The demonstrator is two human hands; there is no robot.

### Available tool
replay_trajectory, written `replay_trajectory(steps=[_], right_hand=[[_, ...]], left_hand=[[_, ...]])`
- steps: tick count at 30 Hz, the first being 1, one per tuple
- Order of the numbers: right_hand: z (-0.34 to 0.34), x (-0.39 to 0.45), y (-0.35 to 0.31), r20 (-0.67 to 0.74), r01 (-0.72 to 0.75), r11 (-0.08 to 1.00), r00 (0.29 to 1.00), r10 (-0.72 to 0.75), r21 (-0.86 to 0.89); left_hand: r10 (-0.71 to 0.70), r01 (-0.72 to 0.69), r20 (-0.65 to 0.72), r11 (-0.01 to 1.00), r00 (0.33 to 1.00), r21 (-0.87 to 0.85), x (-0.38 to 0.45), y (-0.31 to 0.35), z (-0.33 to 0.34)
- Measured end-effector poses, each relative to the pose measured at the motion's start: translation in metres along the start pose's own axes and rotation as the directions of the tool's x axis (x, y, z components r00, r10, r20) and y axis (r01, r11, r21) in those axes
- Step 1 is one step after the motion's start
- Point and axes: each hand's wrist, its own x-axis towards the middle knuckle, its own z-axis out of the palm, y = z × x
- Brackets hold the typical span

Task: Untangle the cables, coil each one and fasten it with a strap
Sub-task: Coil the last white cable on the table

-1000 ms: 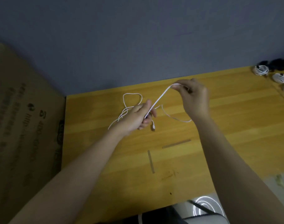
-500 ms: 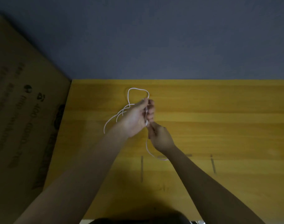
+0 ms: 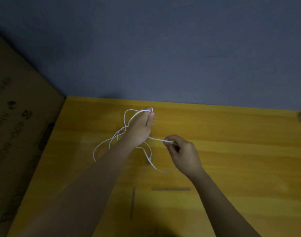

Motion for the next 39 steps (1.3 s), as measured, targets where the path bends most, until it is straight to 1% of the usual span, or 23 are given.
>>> replay_trajectory(steps=[1, 3, 5, 6, 7, 8, 10, 11, 12, 14, 15, 17, 19, 21, 24, 26, 28, 30, 31, 33, 34, 36, 39], right_hand=[[-0.009, 0.008, -0.006, -0.04, -0.062, 0.982, 0.997, 0.07, 0.176], [-0.03, 0.024, -0.02, 0.014, -0.206, 0.806, 0.971, 0.239, 0.555], [-0.051, 0.036, -0.035, 0.226, -0.347, 0.586, 0.936, 0.271, 0.732], [-0.061, 0.041, -0.043, 0.309, -0.396, 0.549, 0.918, 0.248, 0.736], [-0.07, 0.045, -0.051, 0.351, -0.409, 0.577, 0.911, 0.215, 0.707], [-0.079, 0.048, -0.059, 0.348, -0.375, 0.667, 0.92, 0.181, 0.643], [-0.094, 0.05, -0.076, 0.234, -0.183, 0.892, 0.968, 0.091, 0.414], [-0.103, 0.052, -0.092, 0.129, -0.051, 0.957, 0.992, 0.015, 0.284], [-0.108, 0.056, -0.098, 0.055, 0.052, 0.985, 0.997, -0.062, 0.165], [-0.12, 0.067, -0.117, -0.131, 0.21, 0.976, 0.968, -0.215, -0.05], [-0.127, 0.072, -0.127, -0.217, 0.249, 0.961, 0.938, -0.271, -0.123], [-0.137, 0.084, -0.148, -0.33, 0.258, 0.946, 0.891, -0.311, -0.196], [-0.138, 0.089, -0.164, -0.377, 0.234, 0.967, 0.89, -0.256, -0.104], [-0.121, 0.08, -0.173, -0.329, 0.169, 0.98, 0.936, -0.127, 0.104], [-0.069, 0.051, -0.168, -0.152, 0.051, 0.938, 0.988, 0.002, 0.342], [-0.033, 0.03, -0.162, -0.033, -0.069, 0.887, 0.995, 0.095, 0.456], [-0.001, 0.007, -0.156, 0.069, -0.159, 0.858, 0.987, 0.144, 0.488], [0.02, -0.013, -0.151, 0.113, -0.165, 0.898, 0.985, 0.13, 0.409], [0.031, -0.026, -0.148, 0.115, -0.121, 0.947, 0.989, 0.09, 0.297], [0.045, -0.044, -0.145, 0.13, 0.054, 0.997, 0.99, -0.046, -0.057], [0.05, -0.052, -0.145, 0.141, 0.146, 0.965, 0.983, -0.117, -0.217], [0.053, -0.061, -0.149, 0.114, 0.286, 0.882, 0.958, -0.262, -0.376], [0.046, -0.067, -0.152, -0.033, 0.34, 0.852, 0.923, -0.383, -0.398]], left_hand=[[0.009, -0.012, 0.04, 0.997, 0.999, 0.073, 0.003, 0.003, -0.006], [0.0, -0.015, 0.102, 0.989, 0.995, 0.146, 0.006, 0.01, -0.02], [0.054, -0.076, 0.104, 0.971, 0.993, 0.228, 0.009, 0.024, -0.035], [0.077, -0.097, 0.097, 0.969, 0.992, 0.229, 0.011, 0.032, -0.043], [0.089, -0.106, 0.089, 0.973, 0.992, 0.206, 0.012, 0.042, -0.051], [0.095, -0.11, 0.087, 0.977, 0.992, 0.184, 0.014, 0.052, -0.06], [0.084, -0.103, 0.104, 0.976, 0.991, 0.192, 0.014, 0.069, -0.079], [0.094, -0.12, 0.134, 0.971, 0.987, 0.208, 0.013, 0.084, -0.093], [0.081, -0.111, 0.166, 0.976, 0.983, 0.186, 0.011, 0.091, -0.096], [0.074, -0.084, 0.274, 0.996, 0.959, 0.026, 0.001, 0.114, -0.106], [0.095, -0.068, 0.359, 0.994, 0.928, -0.089, -0.008, 0.127, -0.111], [0.194, -0.042, 0.534, 0.958, 0.823, -0.283, -0.024, 0.151, -0.121], [0.296, 0.049, 0.615, 0.876, 0.731, -0.48, -0.039, 0.171, -0.135], [0.326, 0.182, 0.611, 0.762, 0.722, -0.622, -0.052, 0.182, -0.147], [0.314, 0.238, 0.547, 0.657, 0.776, -0.715, -0.063, 0.178, -0.155], [0.236, 0.247, 0.478, 0.622, 0.846, -0.743, -0.066, 0.169, -0.155], [0.136, 0.208, 0.368, 0.626, 0.92, -0.751, -0.066, 0.155, -0.152], [0.036, 0.152, 0.24, 0.68, 0.97, -0.717, -0.062, 0.141, -0.149], [0.001, 0.12, 0.181, 0.744, 0.984, -0.657, -0.062, 0.128, -0.146], [0.002, 0.034, 0.083, 0.901, 0.997, -0.433, -0.063, 0.104, -0.138], [0.025, -0.003, 0.068, 0.953, 0.997, -0.303, -0.065, 0.091, -0.134], [0.073, -0.066, 0.113, 0.995, 0.991, -0.07, -0.072, 0.065, -0.125], [0.078, -0.138, 0.289, 0.971, 0.954, 0.195, -0.08, 0.034, -0.113]])
